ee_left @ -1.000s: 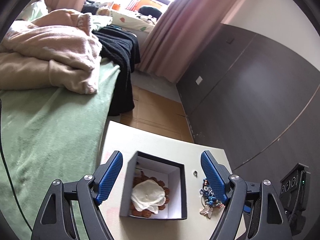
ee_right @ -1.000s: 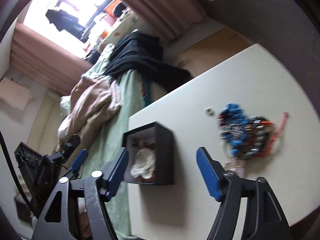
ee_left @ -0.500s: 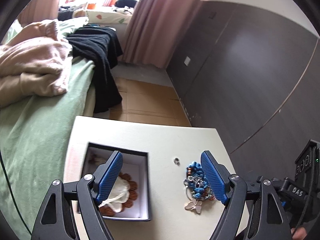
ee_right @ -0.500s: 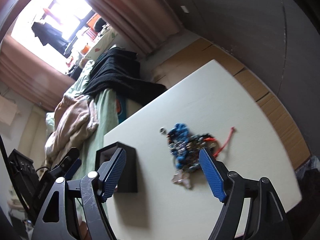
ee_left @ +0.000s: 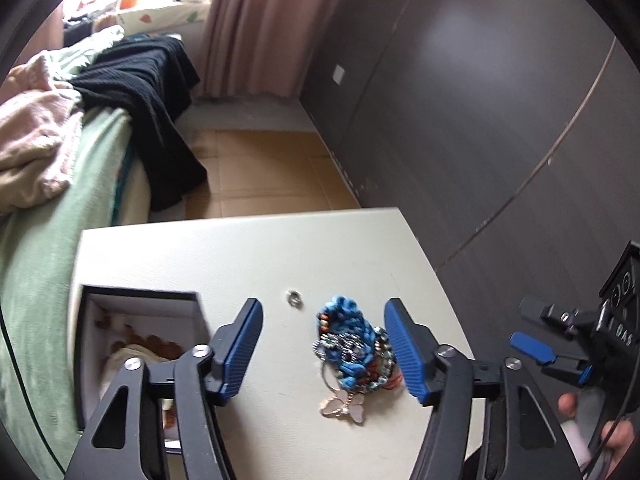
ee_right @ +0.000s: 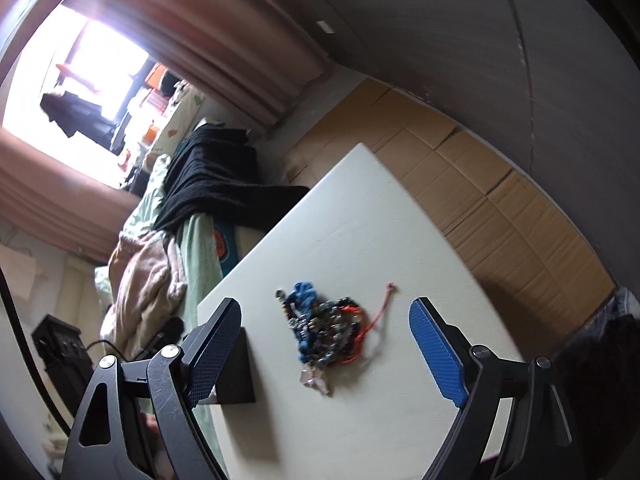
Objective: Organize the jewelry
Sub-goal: 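Grasp the blue beaded bracelet with the left tool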
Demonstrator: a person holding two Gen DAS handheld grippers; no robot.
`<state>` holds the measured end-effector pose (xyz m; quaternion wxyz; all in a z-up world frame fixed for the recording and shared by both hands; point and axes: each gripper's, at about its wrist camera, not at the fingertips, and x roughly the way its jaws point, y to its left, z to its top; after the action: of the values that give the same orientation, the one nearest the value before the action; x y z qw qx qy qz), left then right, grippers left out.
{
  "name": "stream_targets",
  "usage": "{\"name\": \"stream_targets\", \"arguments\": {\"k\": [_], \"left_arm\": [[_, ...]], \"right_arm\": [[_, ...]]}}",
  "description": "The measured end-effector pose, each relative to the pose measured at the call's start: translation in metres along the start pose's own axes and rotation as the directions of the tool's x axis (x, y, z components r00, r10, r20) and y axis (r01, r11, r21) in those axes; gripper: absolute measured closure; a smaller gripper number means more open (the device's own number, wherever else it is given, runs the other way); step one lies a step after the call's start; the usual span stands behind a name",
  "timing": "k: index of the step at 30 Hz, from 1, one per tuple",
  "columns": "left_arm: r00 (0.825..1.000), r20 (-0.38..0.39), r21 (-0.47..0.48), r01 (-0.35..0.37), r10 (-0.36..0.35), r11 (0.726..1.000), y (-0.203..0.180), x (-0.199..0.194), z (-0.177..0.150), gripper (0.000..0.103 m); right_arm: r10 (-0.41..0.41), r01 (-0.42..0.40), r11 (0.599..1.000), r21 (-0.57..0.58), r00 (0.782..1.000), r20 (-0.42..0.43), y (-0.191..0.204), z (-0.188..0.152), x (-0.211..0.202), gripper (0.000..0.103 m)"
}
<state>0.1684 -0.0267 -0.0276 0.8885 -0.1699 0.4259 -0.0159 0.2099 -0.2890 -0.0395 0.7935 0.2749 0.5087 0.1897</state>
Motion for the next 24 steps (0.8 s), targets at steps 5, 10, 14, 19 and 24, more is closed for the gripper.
{"name": "stream_targets", "arguments": {"k": [5,10,14,19,24], "left_arm": [[0.997,-0.072,0.060,0.018,-0.013,0.998,-0.024,0.025,-0.006,0.058],[0.993,-0.119,0.117,0.012,0.002,0.993,-0.044,0.049,-0.012,0.062],[0.989,-0.147,0.150,-0.002,0.024,0.989,-0.052,0.069,-0.019,0.065],[0.980,-0.165,0.201,-0.079,0.114,0.976,-0.056,0.095,-0.031,0.081],[0.989,-0.129,0.182,-0.048,0.073,0.982,-0.045,0.077,-0.026,0.093]], "right_arm": [[-0.007,0.006,0.999,0.049,1.000,0.017,-0.017,0.007,-0.009,0.016],[-0.012,0.011,0.998,0.057,1.000,0.022,-0.022,0.010,-0.012,0.016],[-0.019,0.018,0.998,0.056,1.000,0.020,-0.023,0.011,-0.012,0.016],[-0.029,0.028,0.998,0.055,0.999,0.017,-0.023,0.010,-0.009,0.016],[-0.037,0.037,0.999,0.038,0.999,0.001,-0.015,0.007,-0.001,0.016]]}}
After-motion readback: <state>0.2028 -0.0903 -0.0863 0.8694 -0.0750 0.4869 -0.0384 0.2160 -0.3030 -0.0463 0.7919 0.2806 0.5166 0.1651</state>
